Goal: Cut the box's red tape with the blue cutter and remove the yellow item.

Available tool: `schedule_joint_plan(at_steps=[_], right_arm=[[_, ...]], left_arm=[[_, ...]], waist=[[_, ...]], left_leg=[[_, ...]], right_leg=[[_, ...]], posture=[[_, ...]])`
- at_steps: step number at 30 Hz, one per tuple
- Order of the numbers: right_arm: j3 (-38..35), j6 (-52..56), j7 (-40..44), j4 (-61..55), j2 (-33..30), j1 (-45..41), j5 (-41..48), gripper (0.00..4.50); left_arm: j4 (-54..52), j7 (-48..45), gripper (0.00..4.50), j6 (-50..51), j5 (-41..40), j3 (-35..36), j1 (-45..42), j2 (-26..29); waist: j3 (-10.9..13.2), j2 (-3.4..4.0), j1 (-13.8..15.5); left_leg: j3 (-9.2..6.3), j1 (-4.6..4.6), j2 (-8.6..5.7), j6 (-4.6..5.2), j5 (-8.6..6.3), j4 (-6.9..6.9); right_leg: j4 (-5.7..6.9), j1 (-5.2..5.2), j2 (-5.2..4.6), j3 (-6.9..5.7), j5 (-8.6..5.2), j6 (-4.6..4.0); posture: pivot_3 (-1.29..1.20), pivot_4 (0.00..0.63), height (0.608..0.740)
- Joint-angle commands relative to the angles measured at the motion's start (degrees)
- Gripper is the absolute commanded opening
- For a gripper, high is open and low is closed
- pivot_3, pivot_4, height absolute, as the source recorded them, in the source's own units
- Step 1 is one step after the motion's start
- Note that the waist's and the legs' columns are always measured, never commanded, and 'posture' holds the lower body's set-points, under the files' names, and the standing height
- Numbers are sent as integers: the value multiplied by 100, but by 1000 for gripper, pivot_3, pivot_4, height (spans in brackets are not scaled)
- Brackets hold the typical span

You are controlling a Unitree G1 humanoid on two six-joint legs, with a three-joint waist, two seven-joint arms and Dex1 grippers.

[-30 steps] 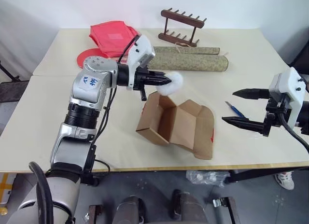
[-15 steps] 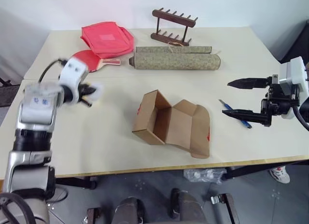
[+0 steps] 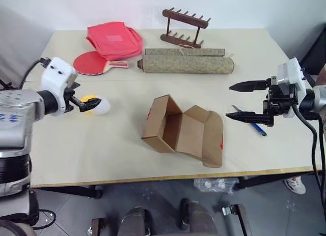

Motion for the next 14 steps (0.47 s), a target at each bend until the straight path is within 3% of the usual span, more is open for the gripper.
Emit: schedule_joint_plan(at_steps=[1,8,14], right_arm=[[-318,-454,360,643,-103,16,-81,4500],[-268,-1849,996,2688,16,206,-669,4500],[-368,-2430,999,3076,161,557,-842,4500]], left_arm=[[-524,-668,4486,-1090,-680,742,1044,-276],[-414,-1587,4486,-2500,-676,780,3398,-304],[-511,-1799,4486,-2803,-1083,746,3900,-390]], waist=[[0,1,-4],[1,4,-64],[3,8,-104]], left_leg=[[-1,0,0,0,1,-1],[54,9,2,-2,1,-1],[60,33,8,-8,0,-5]], right_leg=[[-2,0,1,-2,0,0],[3,2,3,2,-3,-5],[22,2,-2,21,-8,-16]], posture=[[0,150,740],[0,150,740],[0,150,740]])
